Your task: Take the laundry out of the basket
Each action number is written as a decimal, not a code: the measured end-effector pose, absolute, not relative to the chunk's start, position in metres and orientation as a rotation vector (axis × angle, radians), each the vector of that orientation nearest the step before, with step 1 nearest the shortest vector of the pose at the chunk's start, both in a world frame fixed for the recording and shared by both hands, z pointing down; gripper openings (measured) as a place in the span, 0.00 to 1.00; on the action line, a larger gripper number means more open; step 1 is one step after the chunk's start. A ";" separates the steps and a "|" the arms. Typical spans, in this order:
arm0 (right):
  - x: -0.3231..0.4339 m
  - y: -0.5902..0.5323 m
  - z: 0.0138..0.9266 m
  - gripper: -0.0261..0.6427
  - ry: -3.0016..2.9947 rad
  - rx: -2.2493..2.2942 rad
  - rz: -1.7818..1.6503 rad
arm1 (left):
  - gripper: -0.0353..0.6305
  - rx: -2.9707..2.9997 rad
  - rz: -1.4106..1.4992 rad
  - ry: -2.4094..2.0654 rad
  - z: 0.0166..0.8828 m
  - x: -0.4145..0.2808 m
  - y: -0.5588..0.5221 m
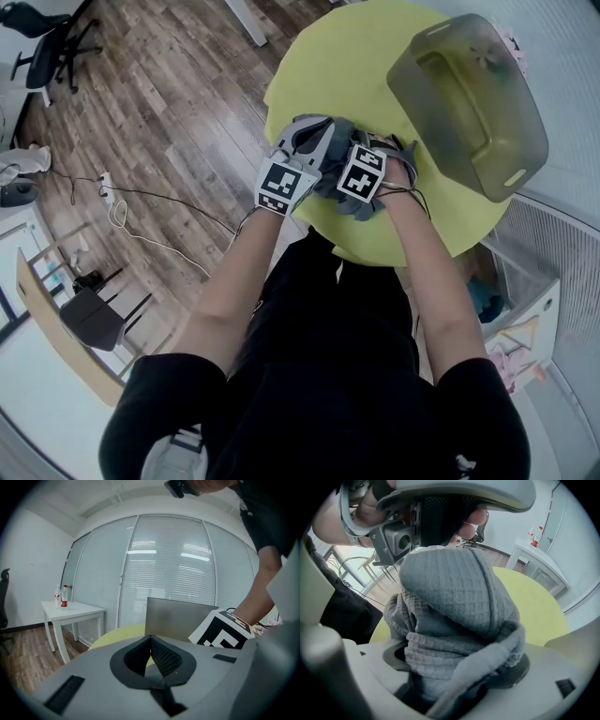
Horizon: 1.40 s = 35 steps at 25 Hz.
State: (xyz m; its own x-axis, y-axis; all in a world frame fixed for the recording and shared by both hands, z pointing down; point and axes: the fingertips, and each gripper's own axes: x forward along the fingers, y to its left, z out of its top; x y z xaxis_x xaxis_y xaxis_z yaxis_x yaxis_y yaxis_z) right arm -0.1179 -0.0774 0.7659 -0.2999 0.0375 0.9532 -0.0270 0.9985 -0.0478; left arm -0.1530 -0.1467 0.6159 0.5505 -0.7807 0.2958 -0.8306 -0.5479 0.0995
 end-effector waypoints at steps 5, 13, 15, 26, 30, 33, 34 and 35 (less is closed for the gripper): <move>-0.118 -0.082 0.756 0.66 -1.873 -0.004 0.066 | 0.07 2.557 0.319 -1.364 0.613 -0.157 -0.147; -0.114 -0.085 0.730 0.66 -1.886 0.013 0.068 | 0.07 2.579 0.313 -1.365 0.594 -0.156 -0.143; -0.113 -0.086 0.721 0.66 -1.892 0.021 0.068 | 0.07 2.583 0.311 -1.365 0.590 -0.156 -0.141; -0.092 -0.073 0.670 0.66 -1.997 0.101 0.138 | 0.07 2.591 0.275 -1.346 0.560 -0.151 -0.119; -0.079 -0.067 0.636 0.66 -2.103 0.205 0.210 | 0.07 2.608 0.266 -1.325 0.546 -0.146 -0.107; -0.067 -0.066 0.614 0.66 -2.165 0.288 0.282 | 0.07 2.610 0.263 -1.311 0.536 -0.141 -0.098; -0.064 -0.065 0.607 0.66 -2.180 0.310 0.288 | 0.07 2.612 0.264 -1.302 0.533 -0.139 -0.094; -0.061 -0.064 0.601 0.66 -2.195 0.330 0.288 | 0.07 2.614 0.265 -1.289 0.530 -0.136 -0.090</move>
State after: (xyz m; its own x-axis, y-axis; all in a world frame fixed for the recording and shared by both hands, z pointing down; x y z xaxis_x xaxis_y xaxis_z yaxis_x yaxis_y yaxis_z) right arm -0.0608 -0.0644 0.6011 -0.5837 -0.1328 0.8010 -0.3348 0.9381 -0.0884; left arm -0.1364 -0.0902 0.5299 0.6004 -0.7582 0.2541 -0.7969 -0.5936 0.1118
